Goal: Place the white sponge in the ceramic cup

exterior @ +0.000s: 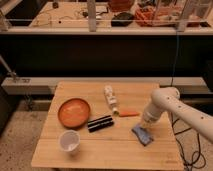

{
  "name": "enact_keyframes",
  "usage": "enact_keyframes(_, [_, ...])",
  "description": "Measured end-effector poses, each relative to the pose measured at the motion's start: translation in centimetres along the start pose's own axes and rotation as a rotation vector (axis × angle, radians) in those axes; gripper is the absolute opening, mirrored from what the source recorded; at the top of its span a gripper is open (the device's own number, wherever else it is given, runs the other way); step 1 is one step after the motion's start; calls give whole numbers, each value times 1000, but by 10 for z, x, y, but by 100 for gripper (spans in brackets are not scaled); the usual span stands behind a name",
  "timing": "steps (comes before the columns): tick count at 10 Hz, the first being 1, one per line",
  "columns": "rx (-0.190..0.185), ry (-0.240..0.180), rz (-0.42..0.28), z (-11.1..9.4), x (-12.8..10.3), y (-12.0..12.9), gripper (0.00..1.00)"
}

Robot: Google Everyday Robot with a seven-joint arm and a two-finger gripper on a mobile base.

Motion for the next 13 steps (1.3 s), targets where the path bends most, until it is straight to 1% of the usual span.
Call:
enact_keyframes(1, [1,1,-11,-4,-2,1,47])
enact_keyframes(2, [0,1,-12,-10,-3,1,56])
enact_keyframes(3, [0,0,-10,-17,-4,0,60])
enact_keyframes(4, [-1,-1,-10,-18,-5,0,59])
enact_keyframes(5, [-2,-1,-11,-16,-5,0,52])
enact_keyframes(6, [-2,-1,-12,-11,-5,-1,42])
enact_keyframes(7, [0,1,-19,-9,-6,-3,36])
enact_keyframes(8, [2,3,-40,-11,-9,-2,35])
enact_keyframes(9, [1,4,-46,-11,-9,-2,39])
enact_keyframes(10, [2,4,-46,-13,-9,-1,49])
enact_keyframes(11, [3,4,-47,-14,-9,-2,55])
enact_keyframes(12, [3,5,-52,-15,-11,-3,56])
enact_keyframes(13, [2,6,-60,-16,-13,-3,55])
